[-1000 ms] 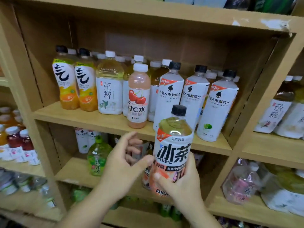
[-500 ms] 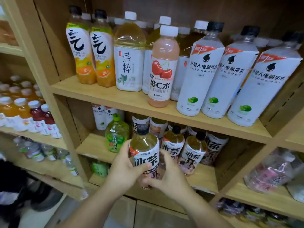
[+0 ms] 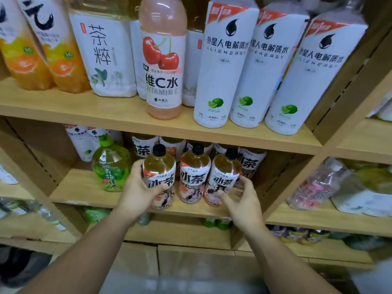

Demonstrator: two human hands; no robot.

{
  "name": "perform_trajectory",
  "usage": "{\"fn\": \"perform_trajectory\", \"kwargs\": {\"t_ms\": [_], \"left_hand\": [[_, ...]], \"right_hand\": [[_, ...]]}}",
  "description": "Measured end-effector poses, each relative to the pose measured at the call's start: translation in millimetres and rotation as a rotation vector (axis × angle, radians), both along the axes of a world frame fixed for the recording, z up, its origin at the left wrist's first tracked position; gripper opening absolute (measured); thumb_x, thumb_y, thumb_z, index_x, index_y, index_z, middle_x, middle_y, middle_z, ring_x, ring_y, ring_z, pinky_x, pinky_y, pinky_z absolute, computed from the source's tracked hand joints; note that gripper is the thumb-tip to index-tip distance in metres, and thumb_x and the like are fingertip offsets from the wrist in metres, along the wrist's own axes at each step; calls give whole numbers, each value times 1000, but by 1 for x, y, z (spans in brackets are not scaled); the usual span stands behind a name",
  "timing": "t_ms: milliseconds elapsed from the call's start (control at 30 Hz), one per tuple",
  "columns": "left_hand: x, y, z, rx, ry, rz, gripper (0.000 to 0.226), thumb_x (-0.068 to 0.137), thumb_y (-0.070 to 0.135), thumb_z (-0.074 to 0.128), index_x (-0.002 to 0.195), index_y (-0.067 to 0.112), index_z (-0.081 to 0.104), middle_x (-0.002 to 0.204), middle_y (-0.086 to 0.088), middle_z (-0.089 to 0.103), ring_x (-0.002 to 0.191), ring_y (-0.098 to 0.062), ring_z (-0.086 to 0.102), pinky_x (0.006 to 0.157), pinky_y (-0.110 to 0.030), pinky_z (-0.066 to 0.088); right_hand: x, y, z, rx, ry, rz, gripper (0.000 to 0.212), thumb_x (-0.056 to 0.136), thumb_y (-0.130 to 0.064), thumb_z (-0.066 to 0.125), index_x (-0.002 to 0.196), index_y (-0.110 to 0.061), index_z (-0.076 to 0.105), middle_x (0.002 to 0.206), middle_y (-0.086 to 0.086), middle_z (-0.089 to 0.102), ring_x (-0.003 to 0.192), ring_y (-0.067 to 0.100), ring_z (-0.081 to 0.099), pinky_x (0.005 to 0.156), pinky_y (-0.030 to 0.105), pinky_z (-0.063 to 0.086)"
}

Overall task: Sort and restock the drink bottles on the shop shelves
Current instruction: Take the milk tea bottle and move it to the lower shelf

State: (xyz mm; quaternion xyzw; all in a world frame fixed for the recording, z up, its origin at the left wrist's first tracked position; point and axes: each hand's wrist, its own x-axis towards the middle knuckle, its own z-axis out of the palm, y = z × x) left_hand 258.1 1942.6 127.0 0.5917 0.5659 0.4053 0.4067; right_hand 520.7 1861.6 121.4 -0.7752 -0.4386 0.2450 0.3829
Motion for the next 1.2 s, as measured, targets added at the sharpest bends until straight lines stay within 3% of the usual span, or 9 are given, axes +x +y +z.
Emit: {"fn": "perform_trajectory", "kwargs": {"t_ms": [167,300,400,600,733,833,967,1033,1200], "left_hand": [[13,13,-5,-48,11,-57,64,78,11,86,127,28,48,112,17,66,103,6,61,76,-15,49],[11,22,-6,-79,39,-76,75,75,17,90,134,29,46,120,15,66,114,-9,63,97,-36,52],[11,24,-9,-82,65,-99,76,73,18,91,131,35,44,126,12,65,121,-13,61,105,-44,50],[44,17,-9,-49,72,-135,74,75,16,90,130,33,43,120,15,63,118,-11,61,98,-31,52],[73,9,-10,-33,54,-153,68,76,17,89,127,29,45,118,12,64,113,-11,62,93,-30,53],[83,7,-11,-21,76,-137,66,77,20,89,128,28,47,116,12,63,109,-13,63,89,-29,52],[84,9,-14,17,163,-95,66,75,27,90,129,28,51,127,3,53,118,-16,54,98,-33,48],[86,9,-16,22,188,-75,66,75,30,89,129,28,52,129,2,51,120,-17,52,103,-37,48],[91,7,-14,-10,86,-60,58,78,21,88,123,30,52,117,14,63,108,-3,60,100,-36,52]], "right_hand": [[-3,23,-2,20,75,-12,72,79,-41,85,136,-28,43,132,-8,63,123,16,59,103,39,51],[-5,29,-7,26,72,-65,63,81,-37,85,128,-28,44,131,-4,64,122,19,61,101,43,53],[-4,26,-10,66,78,-73,59,84,-31,82,130,-29,45,130,-7,64,121,16,61,100,36,51],[17,7,-12,94,11,-122,70,86,-30,81,144,-24,41,130,-5,65,120,17,62,96,29,48],[42,1,-7,1,-174,-182,79,84,-41,81,147,-14,42,104,2,71,86,18,63,78,26,48],[54,0,-1,-182,-329,-174,71,86,-57,72,127,-4,49,86,3,65,76,25,63,61,31,44],[57,0,5,-306,-499,-124,54,91,-64,60,86,-11,54,67,-2,54,67,25,60,55,30,41],[57,-3,2,-264,-460,-123,48,95,-59,58,80,-14,52,63,-5,49,59,18,53,49,28,35],[51,-1,-12,-101,-235,-188,37,100,-45,59,99,-8,57,71,-1,54,67,22,54,46,23,28]]}}
